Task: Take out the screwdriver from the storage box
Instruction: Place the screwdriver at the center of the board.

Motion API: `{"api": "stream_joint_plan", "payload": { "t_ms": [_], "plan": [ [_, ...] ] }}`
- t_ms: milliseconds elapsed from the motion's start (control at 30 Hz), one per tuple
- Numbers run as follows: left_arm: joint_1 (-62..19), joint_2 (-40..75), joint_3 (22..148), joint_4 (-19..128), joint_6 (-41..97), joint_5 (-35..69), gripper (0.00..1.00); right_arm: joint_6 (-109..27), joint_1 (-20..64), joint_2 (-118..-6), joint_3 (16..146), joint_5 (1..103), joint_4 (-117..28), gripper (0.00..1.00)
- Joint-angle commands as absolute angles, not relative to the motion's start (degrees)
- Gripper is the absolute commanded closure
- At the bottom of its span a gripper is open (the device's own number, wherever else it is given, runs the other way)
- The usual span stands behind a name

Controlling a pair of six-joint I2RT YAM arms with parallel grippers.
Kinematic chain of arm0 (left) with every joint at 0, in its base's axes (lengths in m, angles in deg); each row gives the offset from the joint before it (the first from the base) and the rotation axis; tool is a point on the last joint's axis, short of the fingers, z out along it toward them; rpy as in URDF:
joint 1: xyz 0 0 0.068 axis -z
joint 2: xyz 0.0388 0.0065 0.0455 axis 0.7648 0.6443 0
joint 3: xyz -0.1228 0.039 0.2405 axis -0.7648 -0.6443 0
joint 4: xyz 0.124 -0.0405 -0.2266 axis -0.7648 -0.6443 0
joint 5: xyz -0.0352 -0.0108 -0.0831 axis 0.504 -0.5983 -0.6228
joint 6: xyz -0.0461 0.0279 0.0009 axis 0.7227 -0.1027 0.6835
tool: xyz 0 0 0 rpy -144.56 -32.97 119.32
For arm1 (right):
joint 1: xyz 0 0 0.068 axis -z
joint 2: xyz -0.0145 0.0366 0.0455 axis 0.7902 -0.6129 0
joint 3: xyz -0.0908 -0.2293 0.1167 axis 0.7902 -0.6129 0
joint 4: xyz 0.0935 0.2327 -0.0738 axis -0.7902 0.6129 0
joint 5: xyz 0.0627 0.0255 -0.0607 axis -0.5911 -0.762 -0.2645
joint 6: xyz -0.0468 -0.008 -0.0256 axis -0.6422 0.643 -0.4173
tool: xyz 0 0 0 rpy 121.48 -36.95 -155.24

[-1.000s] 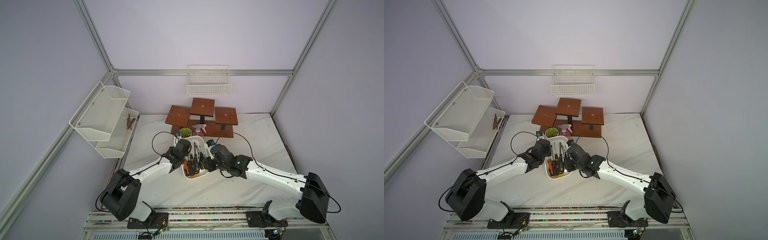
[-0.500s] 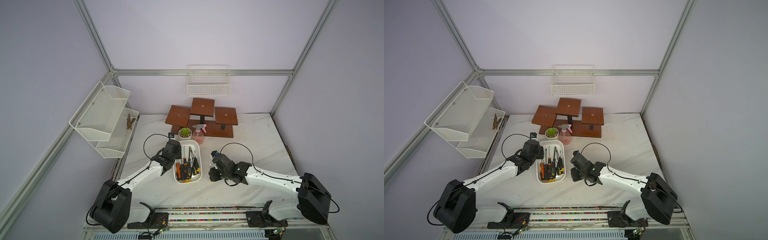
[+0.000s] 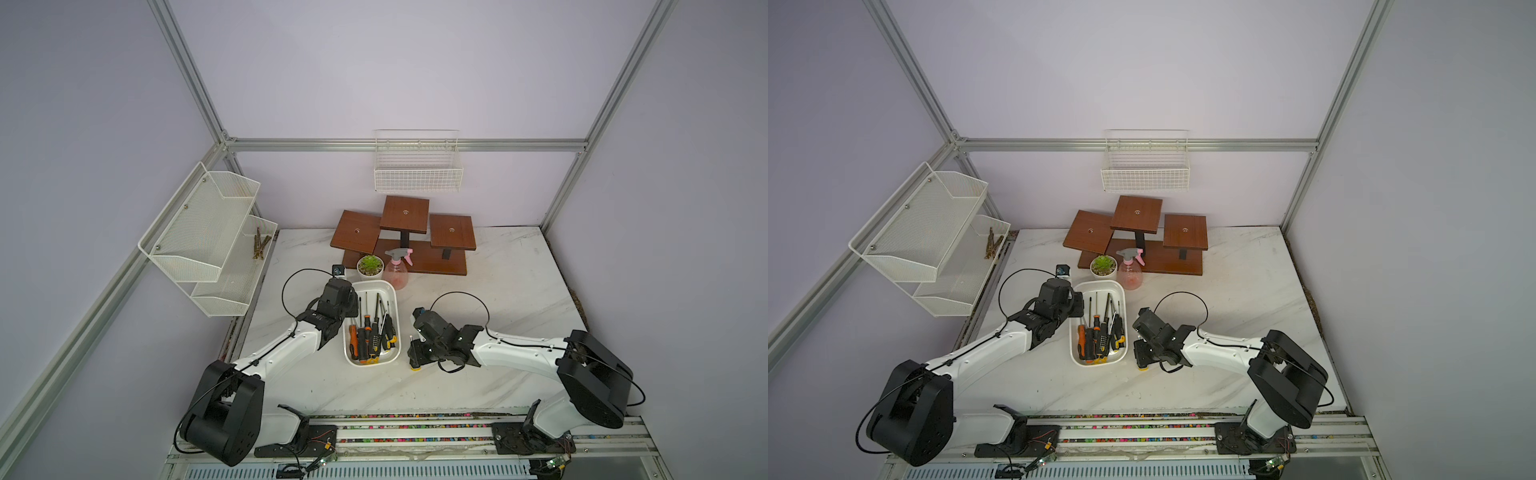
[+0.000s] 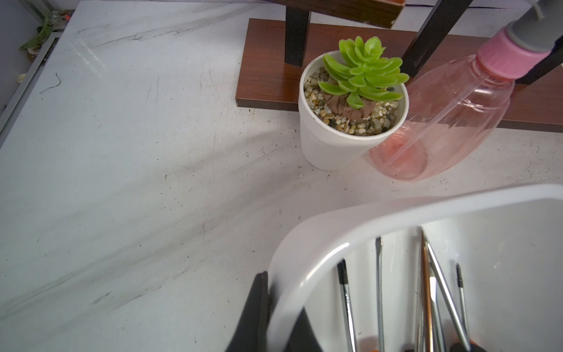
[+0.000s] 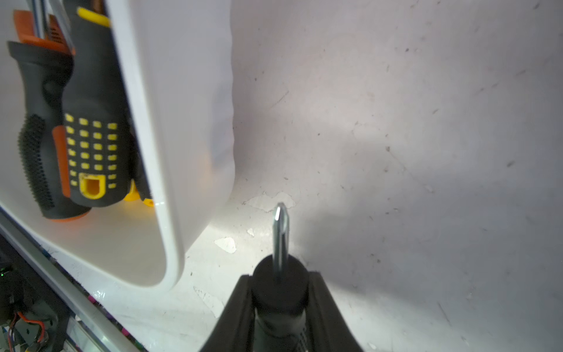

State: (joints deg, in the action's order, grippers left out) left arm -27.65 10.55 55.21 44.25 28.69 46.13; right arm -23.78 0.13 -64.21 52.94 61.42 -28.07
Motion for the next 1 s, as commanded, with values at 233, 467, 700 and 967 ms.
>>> {"api": "stream_joint_plan", "payload": {
  "t_ms": [233, 467, 700, 967],
  "plan": [
    [-28.8, 9.7, 54.3, 50.4, 27.4, 45.7, 1.0, -20.2, -0.5, -68.6, 53.2, 59.6, -33.3, 1.0],
    [-29.0, 9.6, 54.0, 50.6, 27.6, 45.3, 1.0, -17.9, -0.5, -68.9, 51.3, 61.7, -34.1, 1.0],
    [-29.0, 9.4, 53.9, 50.7, 27.7, 45.3, 1.0, -16.7, -0.5, -69.2, 50.3, 63.2, -34.2, 1.0],
    [-29.0, 9.2, 53.4, 50.9, 27.9, 45.3, 1.0, -14.7, -0.5, -68.0, 48.1, 64.4, -35.6, 1.0]
  ]
}}
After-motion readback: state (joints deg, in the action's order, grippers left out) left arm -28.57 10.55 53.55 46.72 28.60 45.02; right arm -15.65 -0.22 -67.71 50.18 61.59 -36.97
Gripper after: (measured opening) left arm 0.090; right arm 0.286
